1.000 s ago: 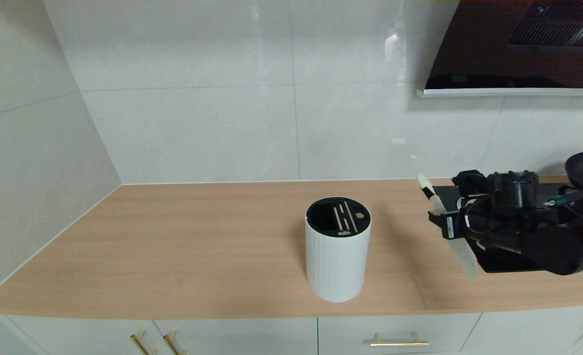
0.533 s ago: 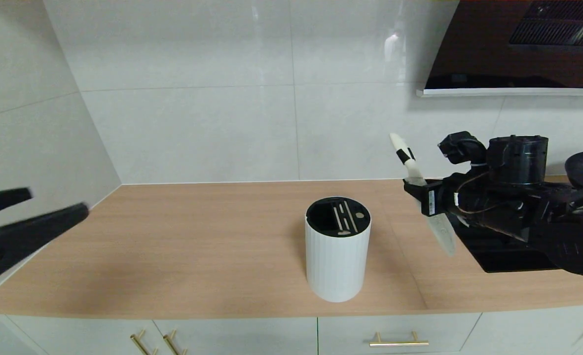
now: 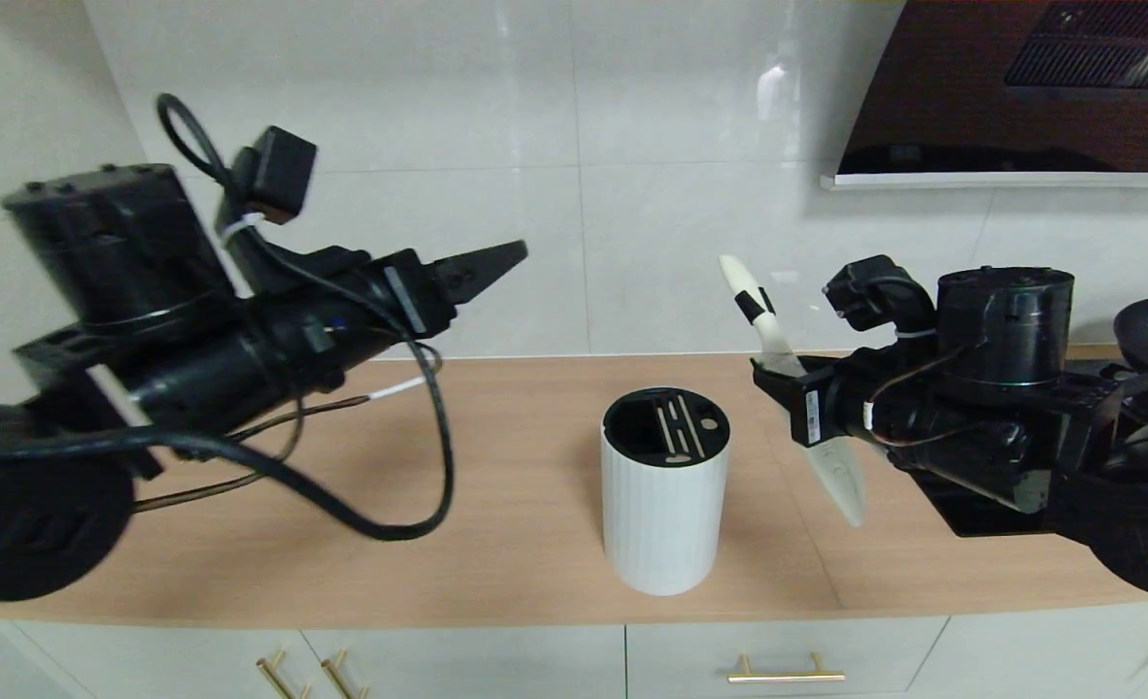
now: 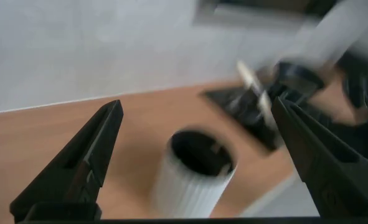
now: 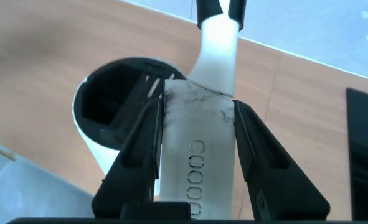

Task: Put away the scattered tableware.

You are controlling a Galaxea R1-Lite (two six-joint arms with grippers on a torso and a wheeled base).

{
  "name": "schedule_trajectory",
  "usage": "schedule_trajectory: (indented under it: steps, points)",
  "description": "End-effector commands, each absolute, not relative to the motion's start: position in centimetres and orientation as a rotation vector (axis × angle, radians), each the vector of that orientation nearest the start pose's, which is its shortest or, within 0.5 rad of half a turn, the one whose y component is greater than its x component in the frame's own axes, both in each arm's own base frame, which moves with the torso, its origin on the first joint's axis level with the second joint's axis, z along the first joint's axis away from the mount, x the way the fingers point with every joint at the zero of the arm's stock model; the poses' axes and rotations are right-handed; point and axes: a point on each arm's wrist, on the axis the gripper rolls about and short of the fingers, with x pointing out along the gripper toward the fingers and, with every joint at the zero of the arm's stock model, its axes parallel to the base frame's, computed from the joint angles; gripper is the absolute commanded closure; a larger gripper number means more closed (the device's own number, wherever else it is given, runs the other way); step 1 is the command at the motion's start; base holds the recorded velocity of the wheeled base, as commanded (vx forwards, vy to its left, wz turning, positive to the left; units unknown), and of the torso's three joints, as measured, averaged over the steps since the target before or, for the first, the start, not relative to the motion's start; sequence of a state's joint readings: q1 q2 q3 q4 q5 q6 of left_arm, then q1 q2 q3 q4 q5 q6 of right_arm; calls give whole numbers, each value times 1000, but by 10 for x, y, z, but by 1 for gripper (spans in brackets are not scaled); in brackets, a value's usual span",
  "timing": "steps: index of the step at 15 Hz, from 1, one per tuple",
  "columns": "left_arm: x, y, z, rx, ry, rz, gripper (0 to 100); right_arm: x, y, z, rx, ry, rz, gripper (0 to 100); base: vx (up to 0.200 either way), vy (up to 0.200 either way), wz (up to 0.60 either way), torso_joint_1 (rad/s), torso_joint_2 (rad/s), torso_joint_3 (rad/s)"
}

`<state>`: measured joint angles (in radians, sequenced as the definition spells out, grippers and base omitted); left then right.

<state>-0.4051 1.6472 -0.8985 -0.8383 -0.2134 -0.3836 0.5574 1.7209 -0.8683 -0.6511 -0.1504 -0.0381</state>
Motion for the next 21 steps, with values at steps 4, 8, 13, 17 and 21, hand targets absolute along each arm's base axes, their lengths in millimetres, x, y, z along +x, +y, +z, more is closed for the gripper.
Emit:
schedule_trajectory:
  steps: [4,8,13,17,21]
  points:
    - [304,-170,218,-461,121,-828,0,244,183,207,-78,149,491,100,0,0,0,0,0,0]
    - [299,-170,217,-500,184,-936,0,238,193,203,-82,160,522,100,0,0,0,0,0,0]
    - [297,-187,203,-542,268,-1021,0,224,211,201,-64,173,585,100,0,0,0,0,0,0]
    - [310,-197,196,-550,247,-964,0,218,221,195,-69,189,590,100,0,0,0,0,0,0]
    - [305,-207,195,-549,242,-995,0,217,225,193,-68,191,597,100,0,0,0,0,0,0]
